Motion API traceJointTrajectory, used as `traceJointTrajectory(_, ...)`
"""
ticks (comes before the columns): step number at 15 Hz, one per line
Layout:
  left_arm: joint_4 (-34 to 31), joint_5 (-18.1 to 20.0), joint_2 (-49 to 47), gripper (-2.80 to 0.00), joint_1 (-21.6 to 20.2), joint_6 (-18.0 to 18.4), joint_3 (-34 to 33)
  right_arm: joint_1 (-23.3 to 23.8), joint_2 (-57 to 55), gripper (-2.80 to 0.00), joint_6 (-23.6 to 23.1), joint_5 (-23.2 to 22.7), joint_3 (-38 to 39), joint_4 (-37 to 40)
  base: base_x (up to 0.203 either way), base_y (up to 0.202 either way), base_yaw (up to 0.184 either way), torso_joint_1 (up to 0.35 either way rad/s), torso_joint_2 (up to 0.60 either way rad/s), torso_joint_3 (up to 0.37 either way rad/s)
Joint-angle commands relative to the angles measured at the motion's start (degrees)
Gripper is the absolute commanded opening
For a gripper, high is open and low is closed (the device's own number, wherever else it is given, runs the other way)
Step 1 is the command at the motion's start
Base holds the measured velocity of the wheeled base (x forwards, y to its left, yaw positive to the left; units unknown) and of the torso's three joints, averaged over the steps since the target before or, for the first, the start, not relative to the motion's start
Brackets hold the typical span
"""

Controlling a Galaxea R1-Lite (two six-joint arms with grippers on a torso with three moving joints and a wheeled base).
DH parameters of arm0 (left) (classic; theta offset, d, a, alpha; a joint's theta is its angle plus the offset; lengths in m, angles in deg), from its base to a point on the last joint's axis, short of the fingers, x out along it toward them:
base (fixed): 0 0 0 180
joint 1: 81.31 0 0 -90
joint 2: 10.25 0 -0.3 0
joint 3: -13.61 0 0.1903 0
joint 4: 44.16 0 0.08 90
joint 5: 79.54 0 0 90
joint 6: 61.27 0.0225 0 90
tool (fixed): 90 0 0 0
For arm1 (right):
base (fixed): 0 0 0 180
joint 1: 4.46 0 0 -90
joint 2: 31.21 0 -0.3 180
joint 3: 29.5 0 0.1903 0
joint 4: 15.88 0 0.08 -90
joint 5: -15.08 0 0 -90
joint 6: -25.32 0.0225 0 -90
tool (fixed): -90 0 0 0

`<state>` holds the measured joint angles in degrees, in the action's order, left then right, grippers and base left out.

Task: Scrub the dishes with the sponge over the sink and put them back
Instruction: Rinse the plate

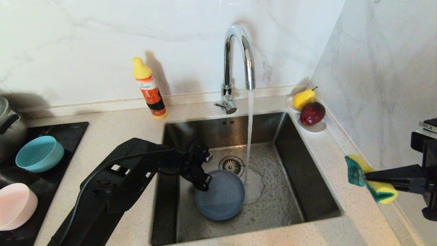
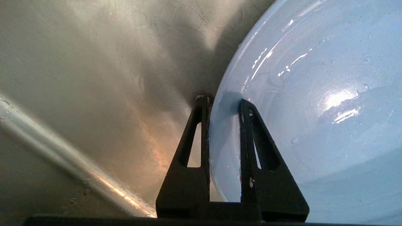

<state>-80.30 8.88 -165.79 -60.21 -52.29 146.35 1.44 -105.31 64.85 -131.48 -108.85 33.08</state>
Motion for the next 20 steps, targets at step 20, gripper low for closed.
traceJointTrajectory(20, 3.45, -1.37, 27.82, -2.8, 1.13, -17.83, -18.81, 0.78, 0.89, -2.8, -0.77, -0.31, 2.2, 0.15, 0.0, 0.0, 0.0, 0.0, 0.0, 0.0)
